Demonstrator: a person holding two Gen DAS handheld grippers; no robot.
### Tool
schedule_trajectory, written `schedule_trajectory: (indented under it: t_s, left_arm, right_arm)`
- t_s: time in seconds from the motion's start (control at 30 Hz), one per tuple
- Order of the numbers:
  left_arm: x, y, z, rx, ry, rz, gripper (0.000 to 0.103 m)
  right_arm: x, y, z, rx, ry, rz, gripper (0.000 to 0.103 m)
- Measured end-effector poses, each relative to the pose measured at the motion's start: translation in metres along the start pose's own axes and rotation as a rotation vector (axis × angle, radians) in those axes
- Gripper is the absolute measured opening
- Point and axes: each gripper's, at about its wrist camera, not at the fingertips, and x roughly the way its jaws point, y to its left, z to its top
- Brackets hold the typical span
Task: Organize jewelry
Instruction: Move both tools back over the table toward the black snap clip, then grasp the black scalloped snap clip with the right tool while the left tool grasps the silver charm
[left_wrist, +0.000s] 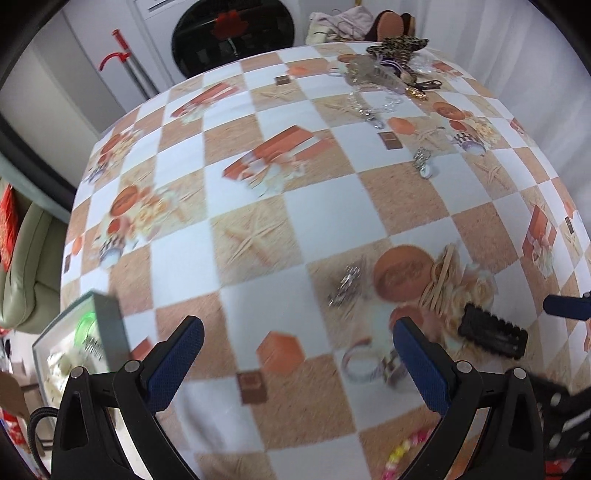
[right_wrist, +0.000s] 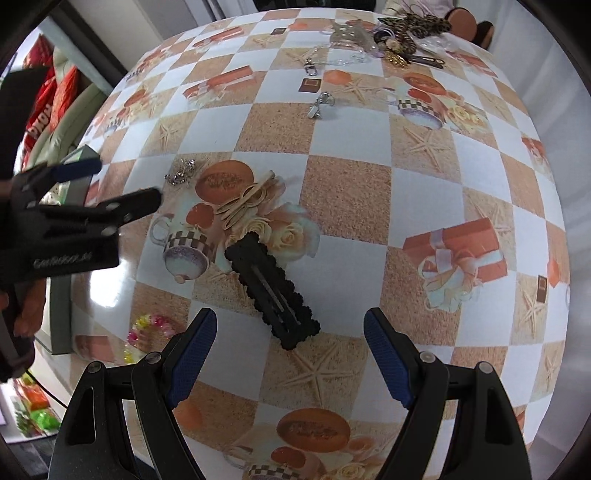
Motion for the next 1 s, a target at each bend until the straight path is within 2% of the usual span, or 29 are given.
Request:
schedule_trajectory:
  t_s: [0.17, 0.2, 0.23, 0.37, 0.43, 0.57, 0.63, 0.73, 0.77, 0.8, 0.83, 0.9, 1.0]
  left_arm:
    - [0.013, -0.01, 0.012, 0.016, 0.003, -0.02, 0.103]
    - [0.015, -0.011, 0.014, 0.02, 0.002, -0.023, 0.097]
    - [0.018, -0.013, 0.015, 0.024, 0.008, -0.022, 0.095]
    - [0.027, -0.017, 0.018, 0.024, 0.025, -0.031, 0.094]
    - [0.03, -0.018, 0.018, 0.025, 0.035, -0.035, 0.085]
    - [0.031, -0.019, 0.018, 0.012, 0.035, -0.053, 0.084]
    - [0.031, -0.02, 0.017, 0.006, 0.036, -0.071, 0.079]
    - [0.028, -0.021, 0.016, 0.004, 0.035, -0.1, 0.067]
    - [0.028, -0.022, 0.016, 0.008, 0.035, -0.11, 0.06]
    - [0.027, -0.024, 0.017, 0.015, 0.034, -0.114, 0.047]
    - [0.025, -0.025, 0.017, 0.022, 0.033, -0.119, 0.039]
    - [0.024, -0.025, 0.019, 0.017, 0.039, -0.13, 0.012]
    - [0.023, -0.016, 0.019, -0.031, 0.041, -0.166, 0.012]
  right_arm:
    - [0.007, 0.008, 0.001, -0.06, -0.007, -0.03, 0.084]
    - [0.008, 0.009, 0.001, -0.07, -0.009, -0.036, 0.084]
    - [0.009, 0.01, 0.001, -0.082, -0.007, -0.032, 0.084]
    - [0.014, 0.014, 0.002, -0.112, -0.006, -0.037, 0.082]
    - [0.017, 0.016, 0.002, -0.124, -0.003, -0.04, 0.082]
    - [0.025, 0.022, 0.002, -0.155, 0.007, -0.067, 0.079]
    - [0.027, 0.027, 0.001, -0.186, 0.004, -0.09, 0.078]
    - [0.026, 0.031, 0.0, -0.21, 0.0, -0.09, 0.072]
    - [0.025, 0.033, 0.0, -0.218, 0.0, -0.087, 0.069]
    - [0.025, 0.034, 0.0, -0.224, 0.0, -0.086, 0.062]
    - [0.024, 0.036, 0.0, -0.229, -0.002, -0.086, 0.058]
    - [0.022, 0.039, 0.001, -0.226, -0.004, -0.085, 0.041]
    - [0.022, 0.041, 0.005, -0.203, -0.004, -0.08, 0.033]
